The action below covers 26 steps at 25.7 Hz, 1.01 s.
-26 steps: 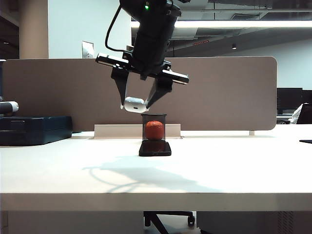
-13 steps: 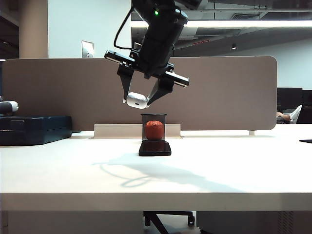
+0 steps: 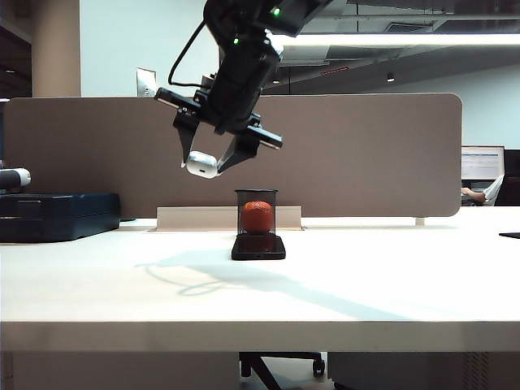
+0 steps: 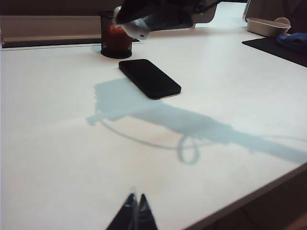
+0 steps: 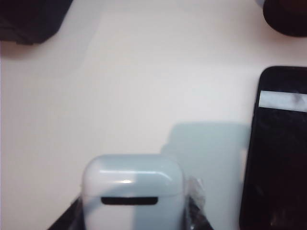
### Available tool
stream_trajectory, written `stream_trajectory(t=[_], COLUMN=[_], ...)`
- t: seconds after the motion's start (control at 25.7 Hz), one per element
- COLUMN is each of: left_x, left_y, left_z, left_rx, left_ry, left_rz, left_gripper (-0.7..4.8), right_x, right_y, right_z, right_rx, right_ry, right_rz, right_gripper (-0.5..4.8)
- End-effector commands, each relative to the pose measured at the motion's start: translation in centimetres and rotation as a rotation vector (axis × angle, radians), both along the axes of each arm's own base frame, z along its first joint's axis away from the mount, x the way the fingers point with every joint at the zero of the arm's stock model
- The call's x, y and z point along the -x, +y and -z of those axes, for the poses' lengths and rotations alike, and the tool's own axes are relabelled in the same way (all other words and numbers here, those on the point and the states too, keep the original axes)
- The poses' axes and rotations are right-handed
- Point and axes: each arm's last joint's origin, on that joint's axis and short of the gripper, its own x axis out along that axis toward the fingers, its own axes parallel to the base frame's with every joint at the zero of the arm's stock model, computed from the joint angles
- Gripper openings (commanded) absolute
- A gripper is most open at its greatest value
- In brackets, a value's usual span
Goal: Find the wireless headphone case on the desktop and place it on the left side of the phone.
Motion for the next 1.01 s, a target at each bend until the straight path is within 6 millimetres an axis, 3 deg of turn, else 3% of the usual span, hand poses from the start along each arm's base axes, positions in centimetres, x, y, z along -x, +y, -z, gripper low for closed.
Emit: stream_trajectory(t=[0.04,0.47,1.01], left_x=[0.0,0.0,0.0], left_y=[0.0,0.0,0.0], left_z=[-0.1,-0.1,-0.1], left_rx=[0.003,0.003,0.003], left_ry=[0.001,0.001,0.001], left_rz=[0.004,0.005,0.005], left_gripper=[-0.06,-0.05,-0.05], right_x=[-1.2,-4.8,-6.9], right_y=[0.1,0.5,0.3], right_z=[0.3,4.0,8.2], right_rx=[-0.013,-0.023,-0.013], right_ry=[-0.009,0.014,0.029], right_rz=[-0.002,0.006,0.03], right_gripper=[2.06,2.06,2.06])
